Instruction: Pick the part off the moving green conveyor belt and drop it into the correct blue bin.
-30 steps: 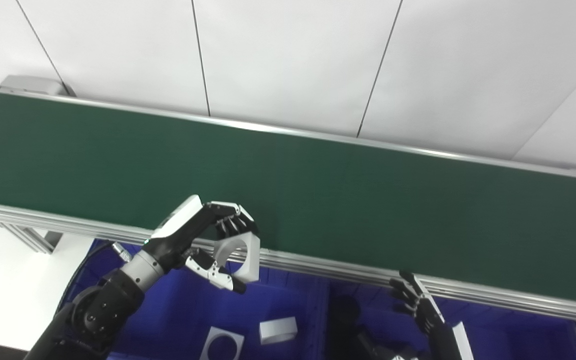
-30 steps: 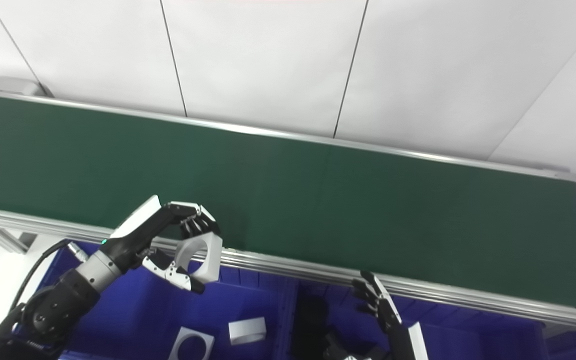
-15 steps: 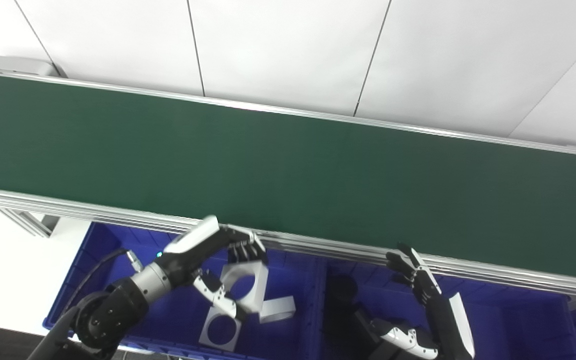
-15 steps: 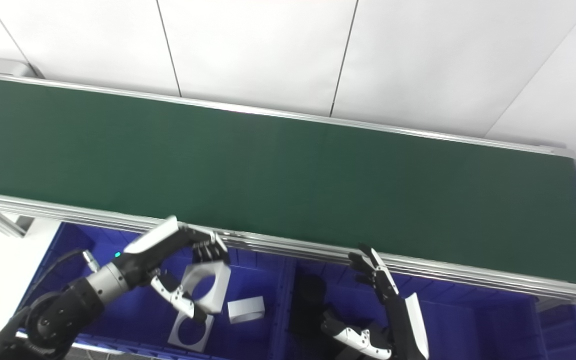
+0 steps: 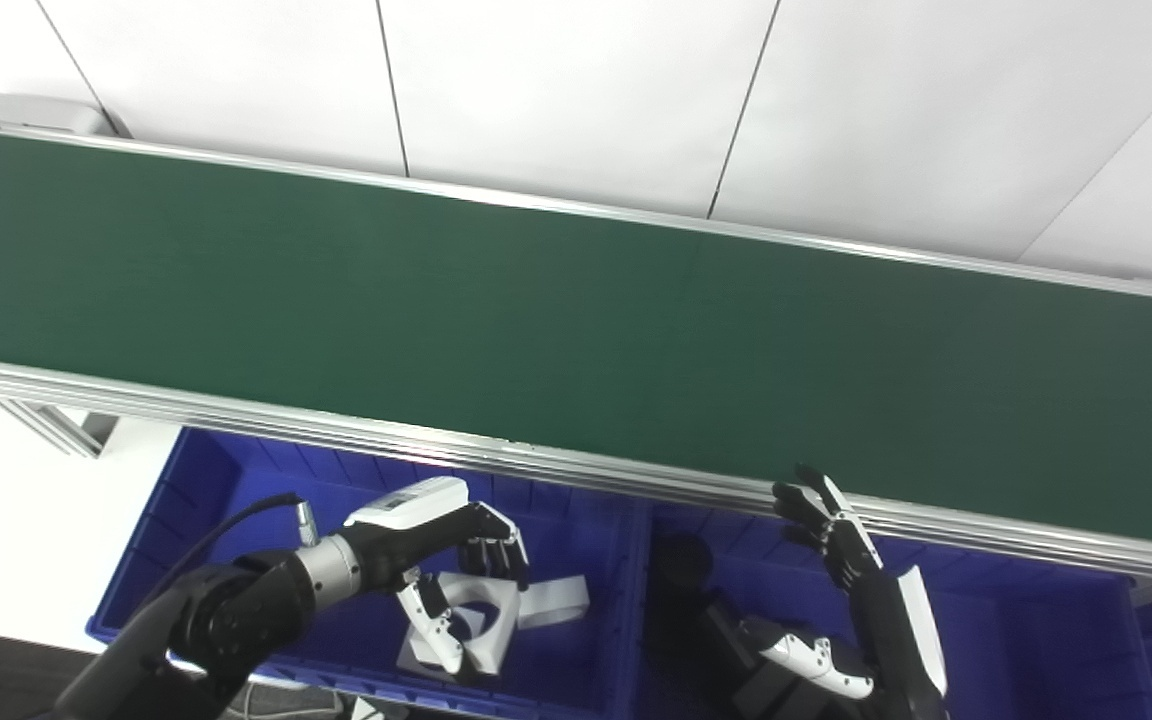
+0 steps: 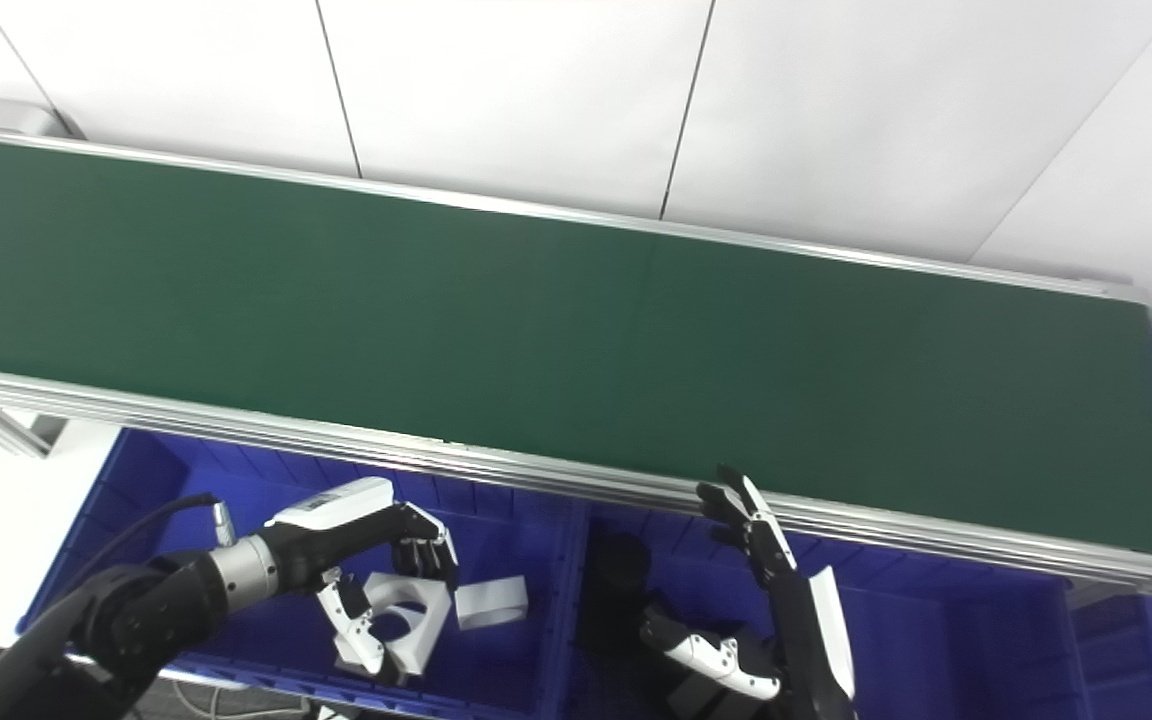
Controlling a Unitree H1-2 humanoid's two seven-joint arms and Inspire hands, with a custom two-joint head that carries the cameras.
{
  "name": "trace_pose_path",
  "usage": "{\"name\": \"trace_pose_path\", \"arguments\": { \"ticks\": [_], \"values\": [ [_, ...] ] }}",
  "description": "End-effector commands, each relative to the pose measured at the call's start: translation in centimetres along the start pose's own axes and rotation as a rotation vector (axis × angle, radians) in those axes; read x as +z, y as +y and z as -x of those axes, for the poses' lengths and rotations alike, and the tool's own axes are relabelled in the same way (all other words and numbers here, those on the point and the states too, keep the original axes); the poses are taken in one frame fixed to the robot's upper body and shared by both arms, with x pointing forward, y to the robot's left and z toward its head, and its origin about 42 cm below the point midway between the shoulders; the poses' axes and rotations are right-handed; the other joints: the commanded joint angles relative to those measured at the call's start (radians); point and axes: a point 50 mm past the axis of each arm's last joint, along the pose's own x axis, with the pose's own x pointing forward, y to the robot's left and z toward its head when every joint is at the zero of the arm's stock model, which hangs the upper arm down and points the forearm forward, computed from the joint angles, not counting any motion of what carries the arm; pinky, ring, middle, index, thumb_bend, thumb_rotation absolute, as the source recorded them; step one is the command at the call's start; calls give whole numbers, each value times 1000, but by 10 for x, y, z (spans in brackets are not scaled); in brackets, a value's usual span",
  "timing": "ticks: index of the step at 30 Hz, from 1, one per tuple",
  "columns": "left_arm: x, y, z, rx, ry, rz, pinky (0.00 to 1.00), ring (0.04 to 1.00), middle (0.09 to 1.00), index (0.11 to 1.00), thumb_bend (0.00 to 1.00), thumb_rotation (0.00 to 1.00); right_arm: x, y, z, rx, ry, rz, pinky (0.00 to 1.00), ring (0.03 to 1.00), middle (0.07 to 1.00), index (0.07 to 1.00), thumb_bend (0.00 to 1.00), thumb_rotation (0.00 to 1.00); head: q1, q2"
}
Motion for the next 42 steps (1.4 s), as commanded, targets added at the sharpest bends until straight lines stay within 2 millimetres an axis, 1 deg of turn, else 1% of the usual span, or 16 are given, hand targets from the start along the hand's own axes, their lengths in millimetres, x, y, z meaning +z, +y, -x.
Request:
{"name": "trace_pose_path", "arguments": {
  "ticks": [1, 3, 4, 5, 7, 10, 11, 14, 19, 20, 24, 27, 31, 35, 38, 42],
  "values": [
    [3, 11, 1, 1, 12, -50, 688, 770, 795, 715, 641, 123, 7, -2, -2, -5, -21, 6, 799, 828, 839, 921, 900, 552, 1, -1],
    [3, 10, 0, -6, 18, -56, 724, 814, 835, 792, 712, 237, 7, -2, -2, -7, -19, 11, 803, 829, 837, 920, 900, 552, 0, -2],
    [2, 10, 0, -1, 9, -47, 733, 825, 844, 810, 730, 268, 8, -1, -1, -5, -18, 6, 805, 829, 836, 919, 901, 554, -4, -4],
    [2, 10, 1, 4, 1, -41, 737, 831, 855, 836, 764, 341, 8, -1, -1, -3, -17, 2, 797, 829, 839, 921, 897, 550, -4, -4],
    [3, 10, 2, 19, -14, -6, 764, 860, 891, 887, 830, 431, 8, -1, -1, -2, -19, 2, 768, 819, 838, 920, 896, 550, -7, -5],
    [9, 9, 8, 41, -52, 133, 785, 894, 930, 929, 858, 429, 7, -1, 0, 5, -19, -5, 761, 817, 839, 920, 896, 538, -6, -4],
    [11, 8, 9, 45, -64, 170, 770, 898, 951, 958, 885, 450, 7, -1, 0, 7, -18, -4, 746, 809, 836, 918, 897, 539, -6, -4],
    [15, 6, 11, 55, -117, 281, 770, 912, 985, 992, 907, 477, 8, -1, 0, 13, -12, 7, 723, 802, 836, 916, 904, 553, -7, -5],
    [23, 2, 11, 73, -191, 393, 807, 942, 1000, 1000, 908, 457, 8, -1, 0, 29, -10, 9, 723, 805, 826, 908, 901, 533, -13, -8],
    [28, -1, 9, 75, -226, 434, 818, 930, 996, 1000, 912, 434, 8, -1, 0, 37, -5, 1, 696, 795, 823, 905, 905, 516, -16, -11],
    [38, -10, 3, 92, -298, 515, 819, 911, 988, 1000, 896, 365, 7, 2, -1, 64, 10, -3, 678, 789, 825, 904, 910, 504, -19, -19],
    [43, -17, 3, 127, -316, 572, 855, 921, 968, 1000, 881, 315, 8, 4, -1, 75, 20, 2, 689, 788, 824, 902, 920, 500, -23, -26],
    [39, -22, 2, 152, -308, 578, 885, 949, 983, 1000, 870, 287, 8, 7, -1, 78, 33, 15, 674, 781, 826, 905, 927, 503, -28, -35],
    [27, -24, 0, 198, -298, 594, 888, 958, 999, 1000, 853, 266, 10, 9, 0, 82, 41, 36, 676, 794, 840, 914, 917, 501, -29, -42],
    [22, -24, 0, 215, -281, 609, 888, 965, 1000, 1000, 856, 290, 11, 10, 2, 75, 49, 45, 697, 813, 850, 921, 911, 502, -30, -41],
    [22, -23, 3, 209, -254, 618, 867, 978, 1000, 1000, 879, 311, 13, 10, 4, 68, 56, 63, 720, 826, 857, 934, 903, 507, -31, -38]
  ]
}}
